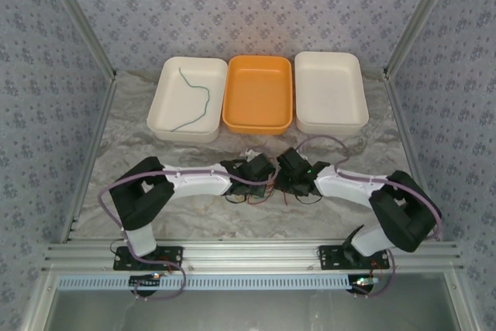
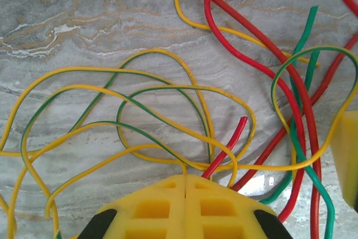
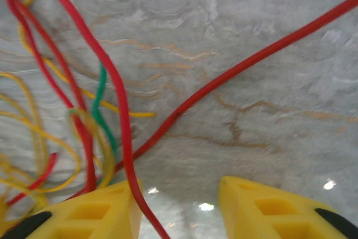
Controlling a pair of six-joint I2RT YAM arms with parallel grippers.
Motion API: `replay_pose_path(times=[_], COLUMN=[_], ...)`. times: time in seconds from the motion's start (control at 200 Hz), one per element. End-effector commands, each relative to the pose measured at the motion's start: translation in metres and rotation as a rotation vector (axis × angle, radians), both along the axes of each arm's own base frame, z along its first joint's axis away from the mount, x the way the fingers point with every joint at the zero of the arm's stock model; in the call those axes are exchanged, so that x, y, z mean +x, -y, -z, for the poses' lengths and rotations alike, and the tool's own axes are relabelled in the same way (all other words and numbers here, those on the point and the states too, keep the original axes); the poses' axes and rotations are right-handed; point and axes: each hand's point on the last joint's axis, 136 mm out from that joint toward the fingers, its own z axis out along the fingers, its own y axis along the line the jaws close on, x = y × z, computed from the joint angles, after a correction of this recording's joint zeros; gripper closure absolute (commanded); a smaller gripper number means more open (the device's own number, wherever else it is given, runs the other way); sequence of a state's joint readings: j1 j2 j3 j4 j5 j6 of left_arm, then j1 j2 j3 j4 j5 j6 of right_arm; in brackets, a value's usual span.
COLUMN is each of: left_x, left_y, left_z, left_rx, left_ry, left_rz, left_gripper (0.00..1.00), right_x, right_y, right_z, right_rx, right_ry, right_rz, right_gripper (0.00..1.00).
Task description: Untangle the cables
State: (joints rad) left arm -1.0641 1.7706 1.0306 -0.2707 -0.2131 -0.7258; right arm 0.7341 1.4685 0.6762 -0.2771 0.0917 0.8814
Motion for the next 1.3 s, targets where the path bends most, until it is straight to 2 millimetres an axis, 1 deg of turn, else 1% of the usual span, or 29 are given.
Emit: replay_pose_path(times=[0.0, 0.03, 0.045, 0.05, 0.06, 0.13, 0.135, 0.165, 0.19, 0.275, 0.335, 0.355, 0.37, 0.385, 0.42, 0.44, 0.45, 0.49, 0.58, 0.715, 0.799, 0.844, 1.049, 1.184, 1.249, 1.294], left_x=[0.002, 0.003, 0.003, 0.003, 0.003, 0.003, 0.003, 0.003, 0.003, 0.005, 0.006, 0.007, 0.007, 0.008, 0.010, 0.010, 0.011, 0.013, 0.018, 0.025, 0.029, 0.030, 0.037, 0.043, 0.047, 0.049], left_y=[0.009, 0.008, 0.008, 0.008, 0.008, 0.005, 0.005, 0.003, 0.001, -0.007, -0.012, -0.015, -0.016, -0.017, -0.021, -0.023, -0.024, -0.029, -0.039, -0.046, -0.049, -0.051, -0.068, -0.082, -0.085, -0.086], left_z=[-0.013, -0.013, -0.012, -0.012, -0.012, -0.010, -0.010, -0.008, -0.007, -0.001, 0.005, 0.007, 0.008, 0.010, 0.012, 0.014, 0.014, 0.015, 0.016, 0.010, 0.005, 0.002, -0.004, -0.004, -0.006, -0.009], left_rx=[-0.073, -0.074, -0.074, -0.075, -0.073, -0.063, -0.063, -0.055, -0.044, -0.013, 0.000, 0.004, 0.005, 0.008, 0.012, 0.016, 0.018, 0.025, 0.041, 0.034, 0.035, 0.038, 0.054, 0.062, 0.056, 0.050], left_ry=[0.007, 0.007, 0.005, 0.005, 0.005, 0.006, 0.006, 0.006, 0.005, 0.009, 0.006, 0.005, 0.005, 0.005, 0.005, 0.004, 0.007, 0.013, 0.025, 0.043, 0.049, 0.055, 0.066, 0.068, 0.073, 0.077], left_rz=[0.014, 0.012, 0.012, 0.012, 0.011, 0.001, 0.000, -0.006, -0.009, -0.022, -0.039, -0.046, -0.051, -0.056, -0.068, -0.076, -0.081, -0.096, -0.128, -0.148, -0.155, -0.158, -0.200, -0.235, -0.246, -0.247], left_gripper=[1.00, 1.00, 1.00, 1.00, 1.00, 1.00, 1.00, 1.00, 1.00, 1.00, 1.00, 1.00, 1.00, 1.00, 1.00, 1.00, 1.00, 1.00, 1.00, 1.00, 1.00, 1.00, 1.00, 1.00, 1.00, 1.00], right_x=[0.003, 0.003, 0.004, 0.004, 0.004, 0.005, 0.005, 0.005, 0.005, 0.005, 0.006, 0.006, 0.007, 0.007, 0.008, 0.011, 0.009, 0.010, 0.014, 0.021, 0.026, 0.029, 0.039, 0.040, 0.042, 0.044], right_y=[-0.005, -0.006, -0.006, -0.006, -0.007, -0.004, -0.003, 0.000, 0.004, 0.021, 0.034, 0.037, 0.041, 0.043, 0.053, 0.055, 0.059, 0.071, 0.086, 0.100, 0.103, 0.104, 0.131, 0.143, 0.140, 0.133], right_z=[0.007, 0.010, 0.011, 0.012, 0.012, 0.012, 0.011, 0.009, 0.006, -0.015, -0.040, -0.044, -0.053, -0.056, -0.070, -0.076, -0.076, -0.088, -0.106, -0.128, -0.138, -0.144, -0.192, -0.215, -0.221, -0.219], right_rx=[-0.048, -0.049, -0.051, -0.052, -0.052, -0.067, -0.071, -0.084, -0.101, -0.141, -0.165, -0.172, -0.178, -0.186, -0.209, -0.210, -0.226, -0.254, -0.269, -0.245, -0.204, -0.193, -0.150, -0.128, -0.106, -0.085], right_ry=[-0.010, -0.014, -0.015, -0.017, -0.017, -0.013, -0.010, -0.002, 0.007, 0.061, 0.109, 0.117, 0.133, 0.137, 0.160, 0.177, 0.166, 0.175, 0.196, 0.224, 0.249, 0.268, 0.356, 0.388, 0.407, 0.400], right_rz=[-0.045, -0.044, -0.045, -0.044, -0.043, -0.033, -0.030, -0.025, -0.018, 0.007, 0.009, 0.008, 0.010, 0.007, 0.008, 0.012, 0.009, 0.015, 0.026, 0.071, 0.101, 0.083, 0.181, 0.216, 0.203, 0.186], right_gripper=[0.63, 0.66, 0.68, 0.71, 0.71, 0.92, 0.95, 1.00, 1.00, 1.00, 1.00, 1.00, 1.00, 1.00, 1.00, 1.00, 1.00, 1.00, 1.00, 1.00, 1.00, 1.00, 1.00, 1.00, 1.00, 1.00])
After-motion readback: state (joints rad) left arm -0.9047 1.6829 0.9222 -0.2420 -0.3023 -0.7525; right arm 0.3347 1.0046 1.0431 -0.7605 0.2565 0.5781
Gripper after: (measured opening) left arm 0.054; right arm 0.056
